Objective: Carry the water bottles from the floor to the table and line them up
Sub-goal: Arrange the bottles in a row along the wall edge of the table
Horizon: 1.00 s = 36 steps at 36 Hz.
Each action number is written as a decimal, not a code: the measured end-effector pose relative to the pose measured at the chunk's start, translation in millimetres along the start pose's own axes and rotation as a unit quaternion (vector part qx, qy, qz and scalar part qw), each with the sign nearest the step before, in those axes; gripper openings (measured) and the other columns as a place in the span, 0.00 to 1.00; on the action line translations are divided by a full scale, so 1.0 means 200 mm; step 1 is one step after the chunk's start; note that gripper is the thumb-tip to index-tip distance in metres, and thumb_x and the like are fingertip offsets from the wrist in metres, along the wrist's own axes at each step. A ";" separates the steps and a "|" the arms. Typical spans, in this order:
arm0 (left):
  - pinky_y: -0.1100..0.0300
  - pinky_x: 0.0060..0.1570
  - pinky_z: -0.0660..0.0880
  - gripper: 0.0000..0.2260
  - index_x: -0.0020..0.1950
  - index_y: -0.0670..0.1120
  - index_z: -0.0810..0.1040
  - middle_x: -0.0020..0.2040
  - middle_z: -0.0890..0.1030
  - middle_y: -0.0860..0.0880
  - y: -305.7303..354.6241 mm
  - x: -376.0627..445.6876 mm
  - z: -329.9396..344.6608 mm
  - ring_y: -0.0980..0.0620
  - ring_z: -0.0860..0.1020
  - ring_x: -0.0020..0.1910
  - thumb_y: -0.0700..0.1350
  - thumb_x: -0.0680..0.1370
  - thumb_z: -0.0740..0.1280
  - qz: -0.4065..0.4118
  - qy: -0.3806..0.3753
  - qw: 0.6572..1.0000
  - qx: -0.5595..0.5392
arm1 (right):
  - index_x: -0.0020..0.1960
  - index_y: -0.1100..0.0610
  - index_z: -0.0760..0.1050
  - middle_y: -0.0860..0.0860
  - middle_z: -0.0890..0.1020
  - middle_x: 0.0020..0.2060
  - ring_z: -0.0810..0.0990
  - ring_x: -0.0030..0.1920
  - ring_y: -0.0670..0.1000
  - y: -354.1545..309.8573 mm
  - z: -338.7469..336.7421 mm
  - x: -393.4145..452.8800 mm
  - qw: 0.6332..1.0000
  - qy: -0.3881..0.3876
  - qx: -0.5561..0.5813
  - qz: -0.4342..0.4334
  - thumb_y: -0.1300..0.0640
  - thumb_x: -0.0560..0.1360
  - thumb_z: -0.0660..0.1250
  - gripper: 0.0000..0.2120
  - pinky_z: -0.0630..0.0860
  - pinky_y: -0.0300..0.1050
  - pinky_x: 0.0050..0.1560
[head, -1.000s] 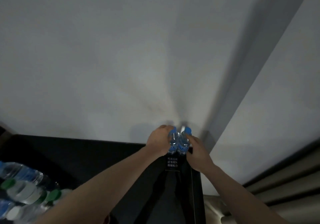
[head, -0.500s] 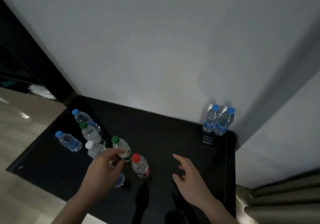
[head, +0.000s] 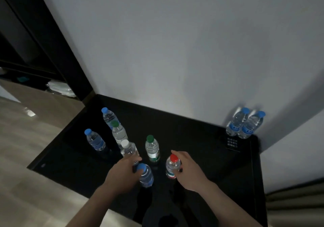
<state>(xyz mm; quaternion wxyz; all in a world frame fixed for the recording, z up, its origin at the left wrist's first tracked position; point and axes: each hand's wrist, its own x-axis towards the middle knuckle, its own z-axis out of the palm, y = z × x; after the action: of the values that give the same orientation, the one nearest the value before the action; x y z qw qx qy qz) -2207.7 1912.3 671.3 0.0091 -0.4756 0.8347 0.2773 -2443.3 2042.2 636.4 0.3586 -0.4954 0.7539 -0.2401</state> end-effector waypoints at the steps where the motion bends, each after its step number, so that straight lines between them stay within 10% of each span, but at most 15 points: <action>1: 0.58 0.53 0.77 0.18 0.64 0.61 0.74 0.59 0.76 0.61 -0.02 0.01 0.01 0.58 0.78 0.52 0.57 0.75 0.69 0.007 -0.012 1.000 0.002 | 0.77 0.42 0.60 0.40 0.64 0.71 0.72 0.66 0.44 -0.01 0.03 0.01 1.000 0.008 -0.007 0.007 0.53 0.78 0.68 0.31 0.70 0.41 0.67; 10: 0.59 0.48 0.75 0.13 0.55 0.58 0.74 0.50 0.79 0.59 -0.09 0.07 0.05 0.57 0.79 0.48 0.61 0.75 0.66 0.100 -0.012 0.992 0.070 | 0.57 0.43 0.76 0.41 0.77 0.52 0.78 0.50 0.44 -0.10 0.16 0.04 0.982 0.168 0.006 0.086 0.53 0.76 0.69 0.12 0.77 0.44 0.54; 36: 0.60 0.45 0.76 0.15 0.69 0.56 0.73 0.54 0.74 0.54 -0.20 0.36 -0.04 0.55 0.77 0.46 0.49 0.81 0.63 0.181 -0.033 0.978 0.096 | 0.69 0.42 0.71 0.41 0.75 0.60 0.74 0.59 0.44 -0.12 0.19 0.03 0.970 0.172 0.041 0.164 0.60 0.81 0.62 0.20 0.71 0.36 0.54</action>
<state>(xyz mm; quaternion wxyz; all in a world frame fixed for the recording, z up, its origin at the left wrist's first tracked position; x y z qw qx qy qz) -2213.0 1836.0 640.6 0.0324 -0.3039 0.9291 0.2082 -2402.0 2026.3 627.4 0.2778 -0.3009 0.8650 -0.2899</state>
